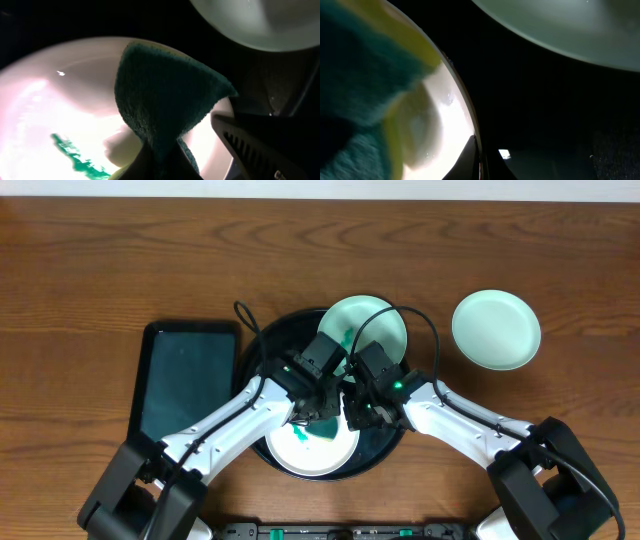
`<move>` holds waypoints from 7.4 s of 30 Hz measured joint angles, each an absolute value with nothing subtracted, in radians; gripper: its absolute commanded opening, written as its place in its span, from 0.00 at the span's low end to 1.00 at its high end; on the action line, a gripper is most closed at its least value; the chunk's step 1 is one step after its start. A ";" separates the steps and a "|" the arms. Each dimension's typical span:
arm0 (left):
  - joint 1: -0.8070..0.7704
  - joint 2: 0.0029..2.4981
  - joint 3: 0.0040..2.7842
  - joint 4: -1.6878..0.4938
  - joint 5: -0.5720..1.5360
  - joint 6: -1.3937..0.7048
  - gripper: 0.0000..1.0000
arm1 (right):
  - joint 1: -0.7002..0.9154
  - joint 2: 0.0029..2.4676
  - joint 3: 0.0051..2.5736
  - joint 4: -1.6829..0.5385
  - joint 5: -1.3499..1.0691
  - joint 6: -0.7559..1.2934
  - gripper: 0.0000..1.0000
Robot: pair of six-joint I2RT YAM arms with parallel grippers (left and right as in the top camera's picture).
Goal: Clean dirty plates on tray and stack at the side
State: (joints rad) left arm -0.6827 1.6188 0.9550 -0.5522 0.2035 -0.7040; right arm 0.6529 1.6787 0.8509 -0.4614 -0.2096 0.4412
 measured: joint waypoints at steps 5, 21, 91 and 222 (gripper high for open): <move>-0.682 1.619 0.878 -0.461 0.268 -0.712 0.07 | 0.653 1.679 0.851 -0.461 -0.210 0.441 0.01; -0.592 1.580 0.857 -0.722 -0.010 -0.781 0.07 | 0.653 1.683 0.851 -0.458 -0.236 0.455 0.01; -0.614 1.555 1.063 -0.764 -0.255 -0.609 0.07 | 0.652 1.687 0.859 -0.502 -0.254 0.453 0.01; -0.131 1.331 1.095 -1.108 -0.365 -0.604 0.07 | 1.124 1.380 1.121 -0.751 0.951 -0.065 0.01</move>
